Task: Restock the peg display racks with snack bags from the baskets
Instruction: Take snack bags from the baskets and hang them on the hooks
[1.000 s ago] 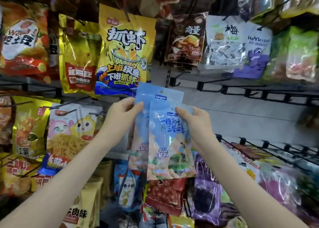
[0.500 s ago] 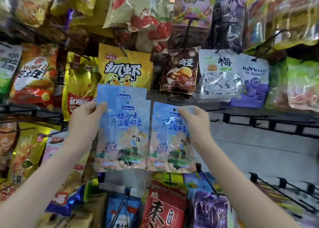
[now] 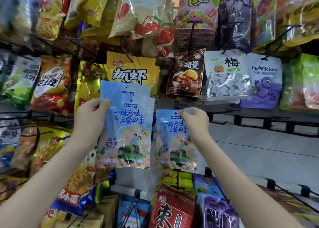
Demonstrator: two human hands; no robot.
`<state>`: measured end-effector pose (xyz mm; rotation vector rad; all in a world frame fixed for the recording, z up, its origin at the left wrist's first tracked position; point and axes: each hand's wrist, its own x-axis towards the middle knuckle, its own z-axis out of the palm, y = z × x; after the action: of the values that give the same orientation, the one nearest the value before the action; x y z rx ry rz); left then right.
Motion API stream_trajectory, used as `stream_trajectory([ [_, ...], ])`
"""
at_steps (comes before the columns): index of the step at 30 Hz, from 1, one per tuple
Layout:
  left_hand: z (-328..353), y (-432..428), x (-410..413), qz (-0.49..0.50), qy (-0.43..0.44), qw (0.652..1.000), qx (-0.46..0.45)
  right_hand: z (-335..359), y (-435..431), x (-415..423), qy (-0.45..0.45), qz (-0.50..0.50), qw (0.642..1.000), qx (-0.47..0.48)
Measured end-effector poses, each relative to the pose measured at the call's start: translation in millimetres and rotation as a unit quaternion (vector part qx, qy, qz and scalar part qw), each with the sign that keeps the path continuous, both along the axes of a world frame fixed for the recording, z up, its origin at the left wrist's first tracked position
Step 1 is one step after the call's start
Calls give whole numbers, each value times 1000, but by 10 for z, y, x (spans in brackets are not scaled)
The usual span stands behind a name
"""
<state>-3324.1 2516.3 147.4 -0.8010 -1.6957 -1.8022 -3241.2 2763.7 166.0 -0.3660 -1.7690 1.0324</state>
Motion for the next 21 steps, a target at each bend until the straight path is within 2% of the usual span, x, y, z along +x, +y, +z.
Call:
stream_trajectory([
  [10, -202, 137, -37, -31, -38, 999, 4, -127, 124, -22, 3, -11, 1000, -25],
  [16, -229, 169, -33, -52, -41, 998, 16, -100, 291, -307, -42, -73, 996, -4],
  [21, -276, 178, 9, -62, -36, 997, 10, -141, 591, -636, -114, -107, 988, 12],
])
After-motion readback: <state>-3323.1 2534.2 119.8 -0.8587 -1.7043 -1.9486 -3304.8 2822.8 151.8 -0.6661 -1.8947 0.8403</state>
